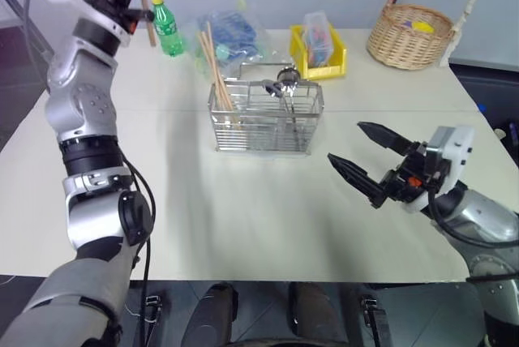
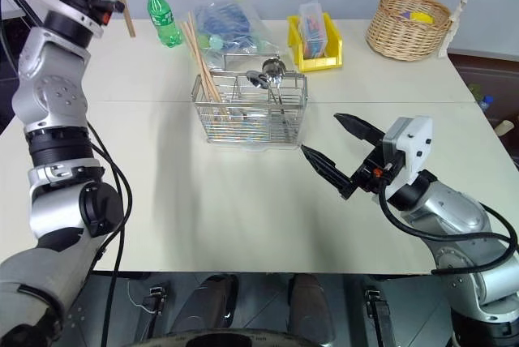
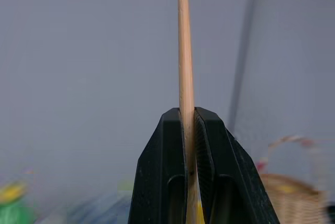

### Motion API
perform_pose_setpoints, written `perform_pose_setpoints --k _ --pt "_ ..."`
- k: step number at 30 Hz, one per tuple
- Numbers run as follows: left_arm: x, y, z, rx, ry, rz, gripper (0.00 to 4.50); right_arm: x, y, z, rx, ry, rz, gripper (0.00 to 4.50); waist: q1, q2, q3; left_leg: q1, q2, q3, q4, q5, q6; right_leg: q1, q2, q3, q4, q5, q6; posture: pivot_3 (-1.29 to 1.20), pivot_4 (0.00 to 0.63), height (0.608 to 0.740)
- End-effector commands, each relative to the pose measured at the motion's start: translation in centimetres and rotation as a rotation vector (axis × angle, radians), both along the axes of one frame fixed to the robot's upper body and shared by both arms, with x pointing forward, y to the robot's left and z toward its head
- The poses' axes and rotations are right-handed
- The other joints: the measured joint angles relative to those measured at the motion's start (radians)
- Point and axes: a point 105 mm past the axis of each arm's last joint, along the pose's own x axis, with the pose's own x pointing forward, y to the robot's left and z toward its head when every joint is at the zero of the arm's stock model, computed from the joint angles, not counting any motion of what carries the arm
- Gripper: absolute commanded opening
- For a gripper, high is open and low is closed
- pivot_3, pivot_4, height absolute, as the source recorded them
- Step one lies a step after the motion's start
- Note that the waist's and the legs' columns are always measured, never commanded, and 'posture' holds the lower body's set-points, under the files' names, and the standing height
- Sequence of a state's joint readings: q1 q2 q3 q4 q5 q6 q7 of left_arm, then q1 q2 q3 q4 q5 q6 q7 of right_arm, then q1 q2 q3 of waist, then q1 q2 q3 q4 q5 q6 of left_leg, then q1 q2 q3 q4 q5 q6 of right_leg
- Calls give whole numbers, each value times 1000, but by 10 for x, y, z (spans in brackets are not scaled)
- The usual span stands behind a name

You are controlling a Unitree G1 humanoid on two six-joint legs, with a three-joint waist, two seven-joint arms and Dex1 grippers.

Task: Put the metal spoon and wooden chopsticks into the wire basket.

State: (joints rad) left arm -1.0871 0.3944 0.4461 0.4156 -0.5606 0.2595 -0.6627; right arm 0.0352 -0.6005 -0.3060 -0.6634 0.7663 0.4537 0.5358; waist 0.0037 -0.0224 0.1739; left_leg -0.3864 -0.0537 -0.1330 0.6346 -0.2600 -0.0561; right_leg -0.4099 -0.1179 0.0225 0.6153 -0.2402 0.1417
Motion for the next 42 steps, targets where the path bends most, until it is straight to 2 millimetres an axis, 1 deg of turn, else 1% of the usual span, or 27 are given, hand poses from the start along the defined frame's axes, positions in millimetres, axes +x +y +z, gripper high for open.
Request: perform_pose_setpoints --k 1,2,4,6,11,14,18,22,26,32,37,40,41,42 --pt "-17 -23 15 -6 -73 -175 114 1 -9 12 51 -49 -70 4500 -1 0 0 0 0 0 0 0 0 0 0 0 0 0 0 0 150 740" --pt "-17 -27 13 2 -71 -193 114 1 -10 12 55 -49 -79 4500 -1 0 0 0 0 0 1 0 0 0 0 0 1 0 0 0 150 740" --pt "-18 -46 7 22 -62 -249 114 2 -9 11 54 -50 -81 4500 -2 0 0 0 0 0 2 0 0 0 0 0 2 0 0 0 150 740" --pt "-18 -60 1 30 -57 -292 114 1 -8 11 58 -50 -81 4500 -2 0 0 0 0 0 3 0 0 1 0 0 2 0 0 0 150 740" --pt "-17 -82 -12 35 -58 -356 114 -1 -6 11 62 -44 -80 4500 -14 0 0 0 0 -1 4 0 1 1 1 0 3 0 0 0 150 740" --pt "-16 -93 -21 44 -45 -383 114 0 -6 11 59 -45 -82 4500 -18 0 0 0 0 0 4 0 1 1 1 0 3 0 0 0 150 740" --pt "-10 -96 -37 65 -16 -347 114 0 -5 11 60 -46 -83 4500 -18 0 0 1 0 0 4 0 1 1 1 0 3 0 0 0 150 740" --pt "-11 -95 -46 60 -9 -302 114 -1 -1 11 65 -44 -82 4500 -16 0 0 1 0 0 4 -1 1 1 1 0 3 0 0 0 150 740" --pt "-5 -92 -64 69 10 -220 114 0 1 13 75 -49 -86 4500 -15 0 0 1 0 -1 4 -1 1 1 1 0 3 0 0 0 150 740" --pt "1 -95 -85 103 40 -140 114 2 3 15 82 -50 -82 4500 -14 0 0 0 0 -1 5 -1 1 1 1 0 3 0 0 0 150 740" --pt "4 -94 -93 123 49 -102 114 2 5 14 83 -47 -75 4500 -16 0 0 0 0 0 7 -1 3 2 1 0 3 0 0 0 150 740" --pt "5 -91 -98 128 61 -85 1162 4 5 15 85 -50 -74 4500 -15 0 0 0 0 -1 7 -2 3 2 1 0 4 0 0 0 150 740" --pt "4 -90 -99 129 66 -86 1580 4 5 15 86 -50 -73 4500 -15 0 0 0 0 -1 8 -2 3 2 1 0 4 0 0 0 150 740" --pt "4 -90 -101 128 71 -91 2185 4 6 15 85 -51 -72 4500 -15 0 0 0 0 -1 8 -2 3 2 1 0 4 0 0 0 150 740"
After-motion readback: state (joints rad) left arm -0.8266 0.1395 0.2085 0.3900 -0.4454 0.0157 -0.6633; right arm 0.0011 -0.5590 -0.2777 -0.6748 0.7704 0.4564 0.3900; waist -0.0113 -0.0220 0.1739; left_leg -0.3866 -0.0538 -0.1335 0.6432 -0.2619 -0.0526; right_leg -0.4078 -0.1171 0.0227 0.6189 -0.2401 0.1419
